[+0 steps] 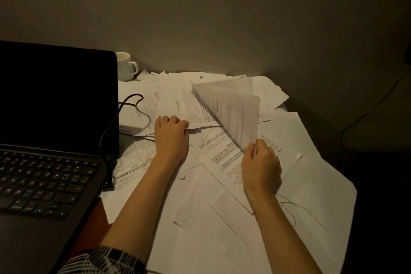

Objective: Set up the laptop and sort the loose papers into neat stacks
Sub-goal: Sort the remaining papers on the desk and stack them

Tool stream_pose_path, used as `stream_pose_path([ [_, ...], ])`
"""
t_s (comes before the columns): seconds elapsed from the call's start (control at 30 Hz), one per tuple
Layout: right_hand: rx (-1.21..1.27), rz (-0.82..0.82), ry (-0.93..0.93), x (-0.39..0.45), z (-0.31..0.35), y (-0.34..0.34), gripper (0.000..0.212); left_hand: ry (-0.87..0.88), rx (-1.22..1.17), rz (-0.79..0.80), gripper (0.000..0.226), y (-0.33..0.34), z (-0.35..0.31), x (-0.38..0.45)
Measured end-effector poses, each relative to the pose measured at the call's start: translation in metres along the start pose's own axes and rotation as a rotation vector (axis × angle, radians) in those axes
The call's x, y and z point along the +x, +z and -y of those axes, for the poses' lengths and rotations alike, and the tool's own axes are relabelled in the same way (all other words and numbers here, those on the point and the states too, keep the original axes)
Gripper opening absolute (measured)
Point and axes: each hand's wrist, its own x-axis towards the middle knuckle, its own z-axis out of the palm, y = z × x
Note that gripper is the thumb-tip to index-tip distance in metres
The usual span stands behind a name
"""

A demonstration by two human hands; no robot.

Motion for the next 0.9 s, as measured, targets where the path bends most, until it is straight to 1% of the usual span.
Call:
stream_pose_path([
  [0.07,0.043,-0.043,-0.028,-0.002,0.000,0.001,0.029,0.038,-0.035,-0.046,0.012,0.001,0.000,0.001],
  [0.13,0.085,-0.069,-0.049,-0.003,0.000,0.000,0.023,0.059,-0.075,-0.068,0.011,-0.001,0.001,0.000],
  [0.2,0.111,-0.031,-0.063,0.000,-0.001,-0.001,0.019,0.034,-0.133,-0.050,0.016,-0.006,0.001,-0.001],
  [0.27,0.120,0.036,-0.061,0.002,-0.003,-0.001,0.015,-0.128,-0.243,0.018,0.041,-0.013,0.002,0.002],
  [0.3,0.125,0.056,-0.053,0.003,-0.003,-0.002,0.014,-0.237,-0.296,0.073,0.057,-0.015,0.003,0.005],
  [0.33,0.129,0.067,-0.046,0.003,-0.003,-0.004,0.014,-0.330,-0.295,0.136,0.074,-0.017,0.003,0.011],
  [0.37,0.124,0.072,-0.042,0.003,-0.002,-0.005,0.016,-0.389,-0.208,0.210,0.087,-0.018,0.003,0.017],
  [0.43,0.101,0.078,-0.034,0.002,0.000,-0.007,0.020,-0.437,0.029,0.367,0.103,-0.023,-0.002,0.032],
  [0.47,0.099,0.085,-0.031,0.002,0.001,-0.007,0.021,-0.471,0.086,0.432,0.108,-0.028,-0.006,0.040],
  [0.53,0.108,0.098,-0.028,0.000,0.003,-0.008,0.022,-0.574,0.074,0.535,0.112,-0.033,-0.009,0.059],
  [0.6,0.119,0.097,-0.036,-0.001,0.004,-0.008,0.023,-0.647,-0.029,0.580,0.104,-0.035,-0.007,0.072],
  [0.63,0.127,0.097,-0.039,-0.001,0.003,-0.009,0.024,-0.653,-0.107,0.571,0.091,-0.034,-0.003,0.074],
  [0.7,0.141,0.108,-0.033,-0.002,0.005,-0.011,0.025,-0.630,-0.263,0.492,0.055,-0.032,-0.001,0.069],
  [0.73,0.138,0.113,-0.027,-0.002,0.006,-0.011,0.025,-0.628,-0.310,0.459,0.044,-0.032,-0.001,0.064],
  [0.8,0.136,0.113,-0.026,-0.004,0.009,-0.013,0.025,-0.621,-0.392,0.378,0.036,-0.030,-0.002,0.054],
  [0.87,0.174,0.094,-0.043,-0.006,0.011,-0.017,0.026,-0.560,-0.526,0.266,0.037,-0.033,-0.005,0.045],
  [0.9,0.241,0.085,-0.055,-0.006,0.012,-0.019,0.025,-0.532,-0.598,0.210,0.037,-0.038,-0.006,0.042],
])
